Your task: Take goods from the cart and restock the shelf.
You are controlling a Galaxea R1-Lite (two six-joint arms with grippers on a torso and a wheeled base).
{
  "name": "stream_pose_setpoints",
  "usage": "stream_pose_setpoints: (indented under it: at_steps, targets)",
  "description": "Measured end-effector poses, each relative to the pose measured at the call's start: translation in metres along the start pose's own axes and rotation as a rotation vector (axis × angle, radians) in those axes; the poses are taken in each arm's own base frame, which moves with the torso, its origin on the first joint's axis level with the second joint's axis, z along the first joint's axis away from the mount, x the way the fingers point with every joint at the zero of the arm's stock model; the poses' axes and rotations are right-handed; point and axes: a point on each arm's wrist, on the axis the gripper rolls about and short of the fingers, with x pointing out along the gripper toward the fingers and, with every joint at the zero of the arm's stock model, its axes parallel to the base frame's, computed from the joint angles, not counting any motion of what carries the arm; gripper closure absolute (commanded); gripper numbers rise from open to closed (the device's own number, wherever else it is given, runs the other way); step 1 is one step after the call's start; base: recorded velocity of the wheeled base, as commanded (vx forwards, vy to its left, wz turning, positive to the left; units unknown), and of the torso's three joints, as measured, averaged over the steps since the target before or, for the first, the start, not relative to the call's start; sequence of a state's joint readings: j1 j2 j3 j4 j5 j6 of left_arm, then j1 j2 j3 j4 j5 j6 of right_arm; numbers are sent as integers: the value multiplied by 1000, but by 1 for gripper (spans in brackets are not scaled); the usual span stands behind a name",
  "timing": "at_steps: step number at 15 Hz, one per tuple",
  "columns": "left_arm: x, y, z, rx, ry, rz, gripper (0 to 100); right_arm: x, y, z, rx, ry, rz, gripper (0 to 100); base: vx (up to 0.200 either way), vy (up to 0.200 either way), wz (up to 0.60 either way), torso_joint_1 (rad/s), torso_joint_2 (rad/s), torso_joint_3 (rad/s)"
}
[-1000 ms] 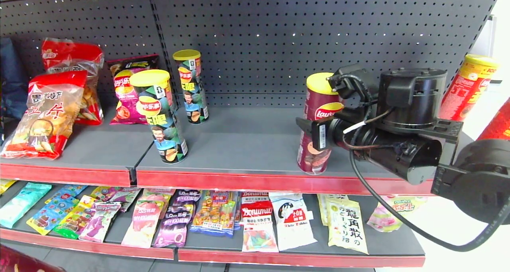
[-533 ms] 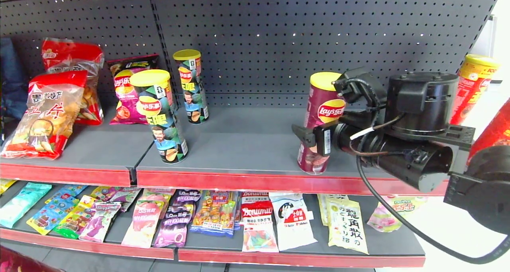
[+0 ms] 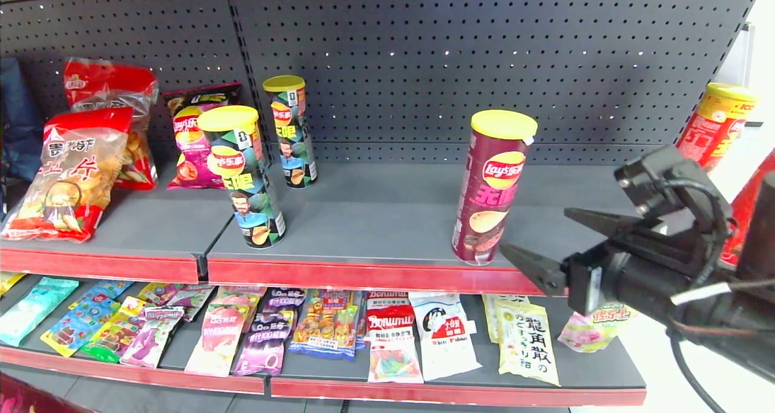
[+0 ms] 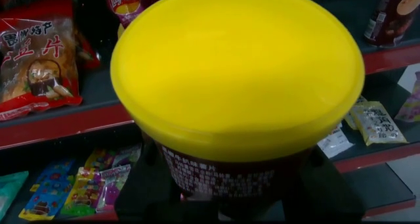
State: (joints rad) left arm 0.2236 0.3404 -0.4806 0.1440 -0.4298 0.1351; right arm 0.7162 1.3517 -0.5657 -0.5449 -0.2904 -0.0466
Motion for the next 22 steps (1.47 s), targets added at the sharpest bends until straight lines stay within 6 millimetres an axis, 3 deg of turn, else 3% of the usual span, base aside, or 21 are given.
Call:
stream_pose_setpoints:
  at_steps: [5,8,11,15,18,22]
  targets:
    - [0,0,0,-1,2,0,100,-29,-59,-22,7,0,-30,0,0,0,0,0,0,0]
    - [1,1,4,6,-5,6,100,-65,-79,-52,35,8,-70,0,0,0,0,0,0,0]
    - [2,2,13,25,-15,3,100,-109,-77,-80,66,4,-189,0,0,0,0,0,0,0]
    - [6,4,20,21,-17,-83,100,-152,-55,-111,91,11,-270,0,0,0,0,0,0,0]
    - [8,5,22,19,-15,-84,100,-172,-37,-136,75,-45,-307,0,0,0,0,0,0,0]
    - [9,5,24,16,-16,-82,100,-182,-31,-164,191,-94,-539,0,0,0,0,0,0,0]
